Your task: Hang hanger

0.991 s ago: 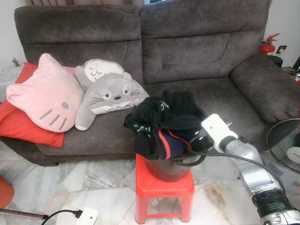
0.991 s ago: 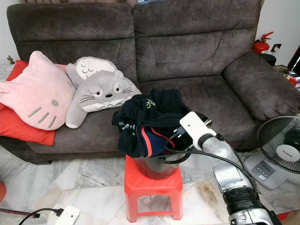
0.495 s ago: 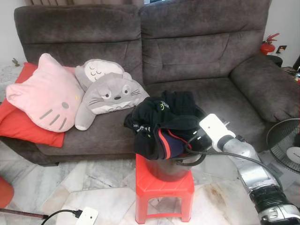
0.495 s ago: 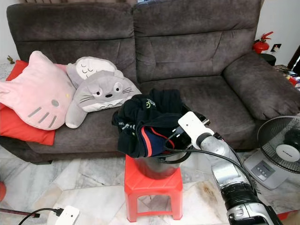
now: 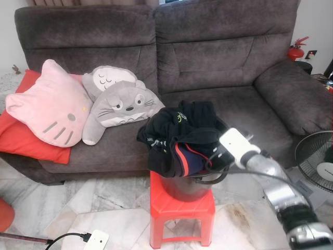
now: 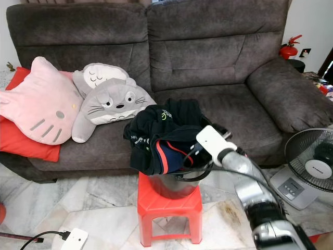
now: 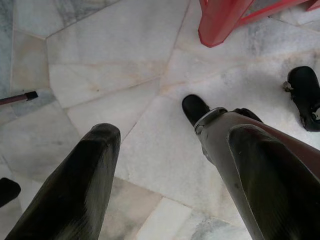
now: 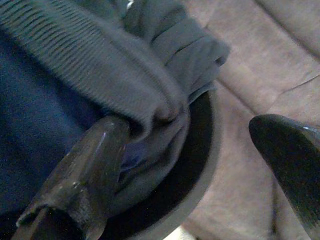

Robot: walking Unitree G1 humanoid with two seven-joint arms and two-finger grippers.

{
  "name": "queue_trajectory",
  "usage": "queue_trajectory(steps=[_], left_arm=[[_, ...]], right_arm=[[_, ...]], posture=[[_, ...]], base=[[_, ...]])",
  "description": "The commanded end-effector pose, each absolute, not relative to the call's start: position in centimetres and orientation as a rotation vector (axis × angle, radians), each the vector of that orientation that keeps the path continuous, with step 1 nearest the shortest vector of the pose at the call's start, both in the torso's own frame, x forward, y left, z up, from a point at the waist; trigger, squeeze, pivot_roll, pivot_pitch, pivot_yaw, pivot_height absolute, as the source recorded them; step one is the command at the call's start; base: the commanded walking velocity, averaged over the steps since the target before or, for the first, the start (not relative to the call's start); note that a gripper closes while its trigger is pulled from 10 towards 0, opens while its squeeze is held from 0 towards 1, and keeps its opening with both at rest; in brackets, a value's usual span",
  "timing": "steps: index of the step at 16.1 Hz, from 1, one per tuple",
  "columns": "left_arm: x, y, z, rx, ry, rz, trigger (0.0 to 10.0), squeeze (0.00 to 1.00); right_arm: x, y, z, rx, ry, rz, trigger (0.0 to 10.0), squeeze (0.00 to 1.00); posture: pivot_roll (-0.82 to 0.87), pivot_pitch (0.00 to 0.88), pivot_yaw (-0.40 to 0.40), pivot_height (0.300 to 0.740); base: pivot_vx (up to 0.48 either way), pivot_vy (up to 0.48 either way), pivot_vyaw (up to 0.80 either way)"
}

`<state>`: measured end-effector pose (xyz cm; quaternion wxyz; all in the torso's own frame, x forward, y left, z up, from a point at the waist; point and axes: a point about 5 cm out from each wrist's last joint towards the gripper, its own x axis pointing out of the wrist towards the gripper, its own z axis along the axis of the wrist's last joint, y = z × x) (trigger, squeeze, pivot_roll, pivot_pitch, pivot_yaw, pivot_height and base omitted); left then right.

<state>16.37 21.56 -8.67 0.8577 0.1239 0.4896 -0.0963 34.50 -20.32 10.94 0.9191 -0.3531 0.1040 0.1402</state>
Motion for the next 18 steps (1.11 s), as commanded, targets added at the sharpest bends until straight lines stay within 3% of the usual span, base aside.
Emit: queue_trajectory(steps=[1,6,13,18], left_arm=[[16.0,21.9,-8.8,0.259,1.038,-0.184,10.0,0.00],[16.0,22.0,-8.7,0.268,1.032,-0.174,10.0,0.00],[16.1,22.1,-8.7,0.282,1.021,-0.157,10.0,0.00],[16.1,22.1,-8.7,0.283,1.021,-0.156,10.0,0.00]], right_arm=[[34.8,-20.2,11.2,-0.750,0.194,0.287,10.0,0.00],[35.5,-20.4,10.9,-0.791,0.191,0.286,10.0,0.00],[35.9,-18.3,11.2,-0.804,0.063,0.367,10.0,0.00],[36.0,-18.8,10.7,-0.821,0.089,0.333,10.0,0.00]], posture=[[-0.29,0.000,0.075,0.740],[-0.28,0.000,0.076,0.740],[-0.27,0.000,0.078,0.740],[-0.27,0.000,0.081,0.740]], base=[[0.000,0.000,0.00],[0.000,0.000,0.00],[0.000,0.000,0.00],[0.000,0.000,0.00]])
